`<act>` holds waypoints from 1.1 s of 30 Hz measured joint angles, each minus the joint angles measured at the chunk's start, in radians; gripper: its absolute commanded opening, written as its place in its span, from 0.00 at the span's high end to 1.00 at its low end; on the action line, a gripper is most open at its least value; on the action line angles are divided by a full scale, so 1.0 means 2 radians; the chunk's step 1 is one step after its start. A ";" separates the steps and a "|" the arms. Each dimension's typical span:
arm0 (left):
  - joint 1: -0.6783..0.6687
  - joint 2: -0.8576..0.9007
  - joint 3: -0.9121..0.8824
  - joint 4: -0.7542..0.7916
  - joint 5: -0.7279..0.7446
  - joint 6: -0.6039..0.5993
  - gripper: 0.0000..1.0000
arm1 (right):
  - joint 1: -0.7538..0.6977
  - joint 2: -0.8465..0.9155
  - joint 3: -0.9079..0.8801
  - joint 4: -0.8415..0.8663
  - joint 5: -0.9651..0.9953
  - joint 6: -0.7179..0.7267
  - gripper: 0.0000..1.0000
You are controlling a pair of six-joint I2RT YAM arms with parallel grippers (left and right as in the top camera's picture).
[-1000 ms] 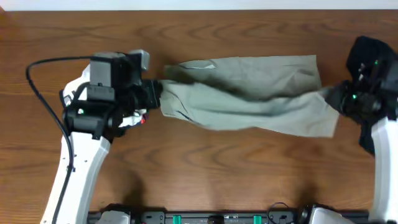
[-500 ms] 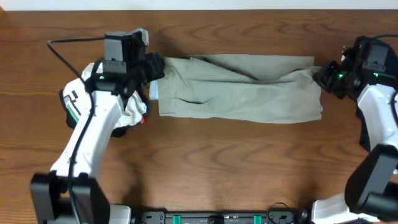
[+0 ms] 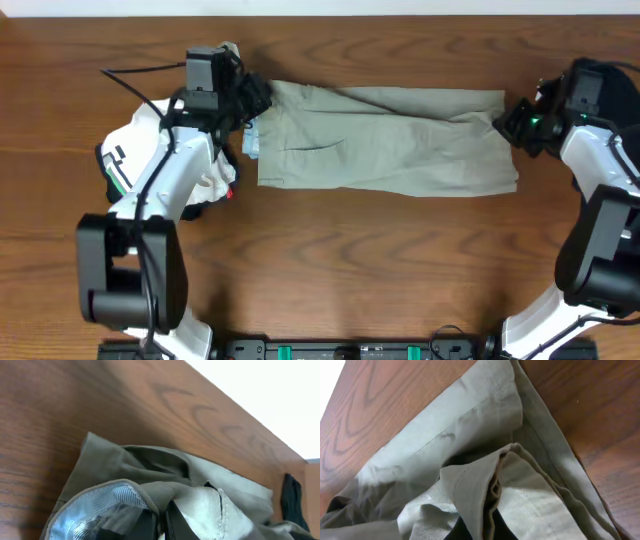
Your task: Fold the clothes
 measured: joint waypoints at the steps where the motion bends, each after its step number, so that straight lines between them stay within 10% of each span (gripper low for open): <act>1: 0.000 0.005 0.000 0.004 -0.002 -0.004 0.91 | 0.000 0.002 0.000 0.002 0.000 0.001 0.99; 5: 0.000 0.020 0.000 0.017 -0.011 -0.012 0.60 | 0.000 0.005 0.000 0.004 0.000 0.003 0.87; 11: 0.020 0.021 0.018 -0.057 -0.014 0.005 0.45 | -0.002 0.005 0.001 -0.024 -0.001 -0.017 0.60; 17: 0.053 0.019 0.079 -0.210 -0.016 0.078 0.46 | -0.009 0.004 0.001 -0.102 -0.018 -0.085 0.71; 23: 0.018 -0.007 0.094 -0.268 -0.014 0.153 0.72 | -0.008 -0.014 0.001 -0.134 -0.118 -0.150 0.95; 33: -0.089 0.017 0.094 -0.277 -0.060 0.226 0.77 | 0.097 -0.055 0.002 -0.099 -0.156 -0.191 0.99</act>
